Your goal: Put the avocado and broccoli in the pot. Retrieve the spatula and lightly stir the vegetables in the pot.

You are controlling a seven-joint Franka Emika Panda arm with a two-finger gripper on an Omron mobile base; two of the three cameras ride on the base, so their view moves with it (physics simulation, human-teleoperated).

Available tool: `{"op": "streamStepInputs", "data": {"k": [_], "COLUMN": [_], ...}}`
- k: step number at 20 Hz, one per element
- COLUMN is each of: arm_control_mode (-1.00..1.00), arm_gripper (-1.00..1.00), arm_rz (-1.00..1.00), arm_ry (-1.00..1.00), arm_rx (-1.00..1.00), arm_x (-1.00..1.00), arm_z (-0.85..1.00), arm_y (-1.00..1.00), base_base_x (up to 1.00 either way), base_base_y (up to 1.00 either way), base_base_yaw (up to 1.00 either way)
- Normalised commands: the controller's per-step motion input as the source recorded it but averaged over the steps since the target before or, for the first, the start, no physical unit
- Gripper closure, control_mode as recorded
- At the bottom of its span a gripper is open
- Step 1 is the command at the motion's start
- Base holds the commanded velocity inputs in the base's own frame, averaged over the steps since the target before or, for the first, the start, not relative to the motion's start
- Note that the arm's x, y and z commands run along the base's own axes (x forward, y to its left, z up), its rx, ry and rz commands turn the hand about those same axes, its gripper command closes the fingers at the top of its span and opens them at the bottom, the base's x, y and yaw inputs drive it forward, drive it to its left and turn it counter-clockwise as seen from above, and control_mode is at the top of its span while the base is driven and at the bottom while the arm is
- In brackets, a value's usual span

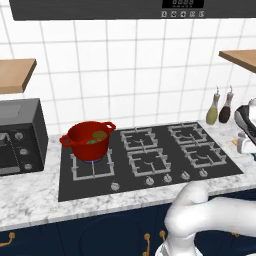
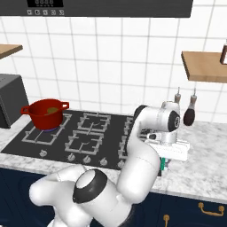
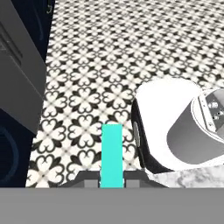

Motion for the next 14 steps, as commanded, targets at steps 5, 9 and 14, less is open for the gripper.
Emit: {"op": "streamStepInputs", "data": {"k": [5, 9, 14], "arm_control_mode": [-1.0, -1.0, -1.0], "arm_gripper": [1.0, 1.0, 1.0], "arm_rz": [0.26, 0.41, 0.47], "arm_ry": [-0.02, -0.02, 0.0], "arm_rx": [-0.36, -0.41, -0.4], "arm_x": [-0.67, -0.47, -0.27], "arm_z": [1.0, 1.0, 1.0], "arm_y": [0.82, 0.96, 0.84], "base_base_x": [0.0, 0.0, 0.0], "base_base_y": [0.0, 0.0, 0.0], "base_base_yaw": [0.0, 0.0, 0.0]}}
